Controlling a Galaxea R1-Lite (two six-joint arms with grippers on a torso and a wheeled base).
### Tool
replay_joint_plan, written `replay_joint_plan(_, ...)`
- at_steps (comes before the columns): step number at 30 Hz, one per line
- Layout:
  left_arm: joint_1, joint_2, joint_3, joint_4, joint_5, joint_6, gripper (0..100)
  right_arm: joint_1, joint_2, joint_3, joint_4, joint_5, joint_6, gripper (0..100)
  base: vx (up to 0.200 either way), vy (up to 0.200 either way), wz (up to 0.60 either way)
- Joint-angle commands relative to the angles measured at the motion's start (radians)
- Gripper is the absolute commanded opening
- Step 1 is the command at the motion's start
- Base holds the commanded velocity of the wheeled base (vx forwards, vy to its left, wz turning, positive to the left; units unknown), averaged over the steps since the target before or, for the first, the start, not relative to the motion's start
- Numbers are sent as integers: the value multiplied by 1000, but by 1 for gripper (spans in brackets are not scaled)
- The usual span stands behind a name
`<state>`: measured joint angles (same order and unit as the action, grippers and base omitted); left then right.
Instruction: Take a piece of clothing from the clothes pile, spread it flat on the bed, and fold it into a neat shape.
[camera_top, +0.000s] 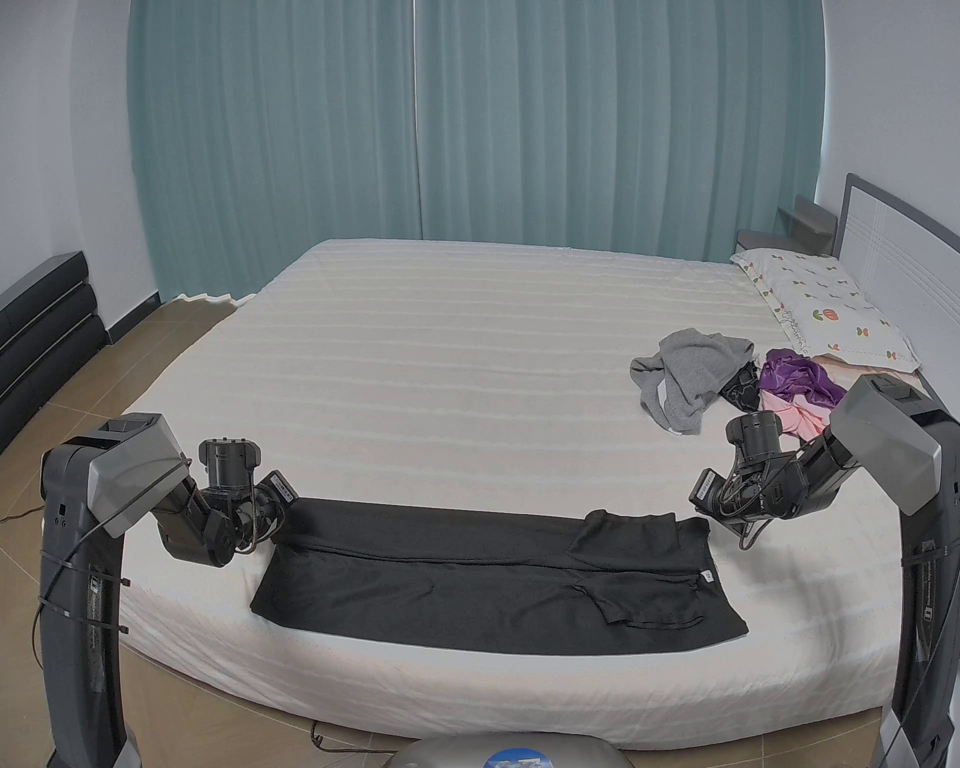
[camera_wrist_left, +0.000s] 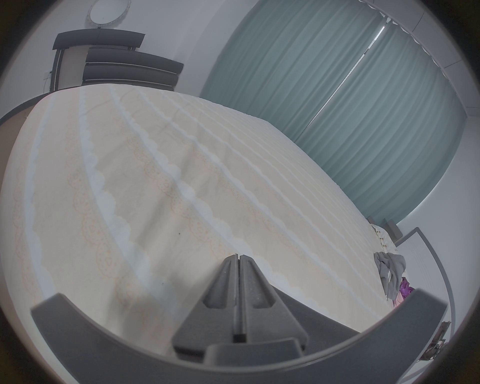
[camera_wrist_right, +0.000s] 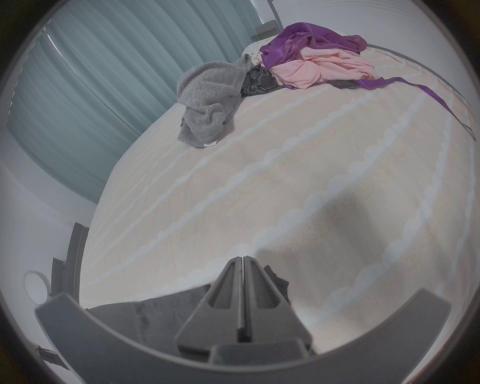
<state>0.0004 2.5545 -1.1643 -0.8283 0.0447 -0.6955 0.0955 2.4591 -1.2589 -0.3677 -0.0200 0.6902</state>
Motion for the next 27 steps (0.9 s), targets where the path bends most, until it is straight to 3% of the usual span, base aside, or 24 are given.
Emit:
replay_joint_plan(1,1,0,0,0,0,-1,0,1,-5,10,-4,0,0,0,0,0,0)
replay_joint_plan(3,1,0,0,0,0,-1,0,1,-14,18,-2,2,2,0,0,0,0)
replay_joint_plan(4,1,0,0,0,0,-1,100,1,-16,19,-2,3,2,0,0,0,0)
replay_joint_plan(5,0,-2,0,0,0,-2,100,3,-31,35,-7,5,8,0,0,0,0)
replay_joint_plan(6,1,-2,0,0,0,-2,100,3,-37,41,-8,6,8,100,0,0,0)
replay_joint_plan(11,3,-10,8,0,-2,-4,100,29,-140,122,-16,25,55,100,0,0,0)
replay_joint_plan(17,9,-79,60,0,-20,-42,100,85,-285,322,-123,38,120,100,0,0,0)
replay_joint_plan(21,10,-148,140,0,-118,-32,100,119,-350,546,-324,28,135,100,0,0,0)
replay_joint_plan(23,12,-168,176,3,-164,-2,100,125,-350,624,-416,22,135,100,0,0,0)
replay_joint_plan(27,30,-188,245,12,-238,146,100,150,-339,751,-596,-1,181,100,0,0,0)
